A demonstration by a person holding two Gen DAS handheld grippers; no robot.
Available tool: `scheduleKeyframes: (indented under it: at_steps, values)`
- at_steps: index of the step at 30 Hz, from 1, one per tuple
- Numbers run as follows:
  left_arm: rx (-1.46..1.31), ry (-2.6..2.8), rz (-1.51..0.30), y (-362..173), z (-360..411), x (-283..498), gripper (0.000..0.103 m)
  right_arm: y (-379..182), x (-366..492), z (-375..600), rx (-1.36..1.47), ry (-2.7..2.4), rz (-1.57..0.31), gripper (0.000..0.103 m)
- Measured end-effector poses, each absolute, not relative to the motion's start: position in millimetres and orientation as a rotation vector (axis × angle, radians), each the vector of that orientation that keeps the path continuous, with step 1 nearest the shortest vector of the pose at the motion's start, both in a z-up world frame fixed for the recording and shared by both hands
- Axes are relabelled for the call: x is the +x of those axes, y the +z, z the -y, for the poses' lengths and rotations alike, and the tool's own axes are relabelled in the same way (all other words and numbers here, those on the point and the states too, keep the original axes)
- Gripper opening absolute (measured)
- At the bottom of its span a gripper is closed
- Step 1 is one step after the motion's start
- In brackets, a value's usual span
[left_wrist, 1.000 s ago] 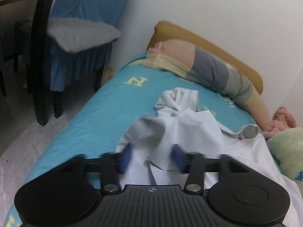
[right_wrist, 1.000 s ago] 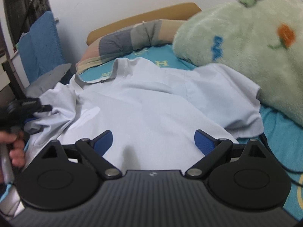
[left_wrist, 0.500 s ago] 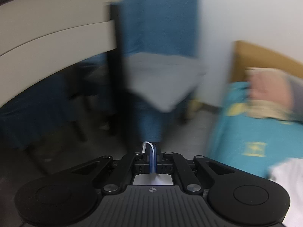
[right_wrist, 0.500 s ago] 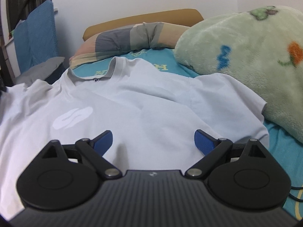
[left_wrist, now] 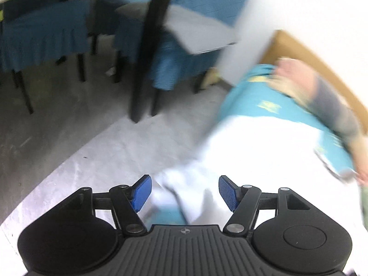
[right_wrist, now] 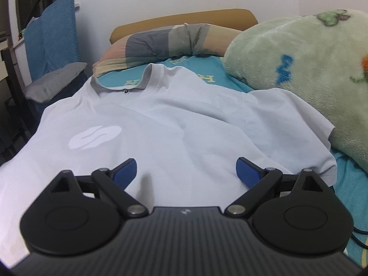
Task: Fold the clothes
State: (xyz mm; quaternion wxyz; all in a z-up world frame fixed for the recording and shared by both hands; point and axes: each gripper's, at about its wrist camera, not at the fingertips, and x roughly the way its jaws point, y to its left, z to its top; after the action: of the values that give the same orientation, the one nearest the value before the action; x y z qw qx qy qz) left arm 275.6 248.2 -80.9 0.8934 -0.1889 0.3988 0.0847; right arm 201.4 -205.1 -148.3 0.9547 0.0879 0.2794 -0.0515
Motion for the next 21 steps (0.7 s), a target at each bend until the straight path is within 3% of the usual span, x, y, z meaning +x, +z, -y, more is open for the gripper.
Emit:
scheduleKeyframes:
  at_steps: [1,6,8,14,21]
  values:
    - [-0.355,0.169,-0.813,-69.0,-231.1,260.0,0.077,-146.2,199.9,205.6,0.182,-0.096,-0.563,0.095]
    - [-0.223,0.050,-0.713,1.1,-145.8,190.6,0.083,-131.2,188.1,213.1,0.212,-0.063,-0.528,0.095]
    - [-0.226,-0.005,-0.689,19.7,-126.3,168.0,0.093,-123.0,181.1,221.1,0.256,-0.055,-0.508,0.095]
    - [-0.240,-0.085,-0.669,3.7,-86.5,113.6,0.097,-109.2,146.6,285.2,0.605,-0.076,-0.446,0.095]
    - [-0.221,-0.062,-0.722,-21.1,-87.5,99.1,0.097,-152.7,126.0,345.9,1.111,-0.113,-0.466,0.096]
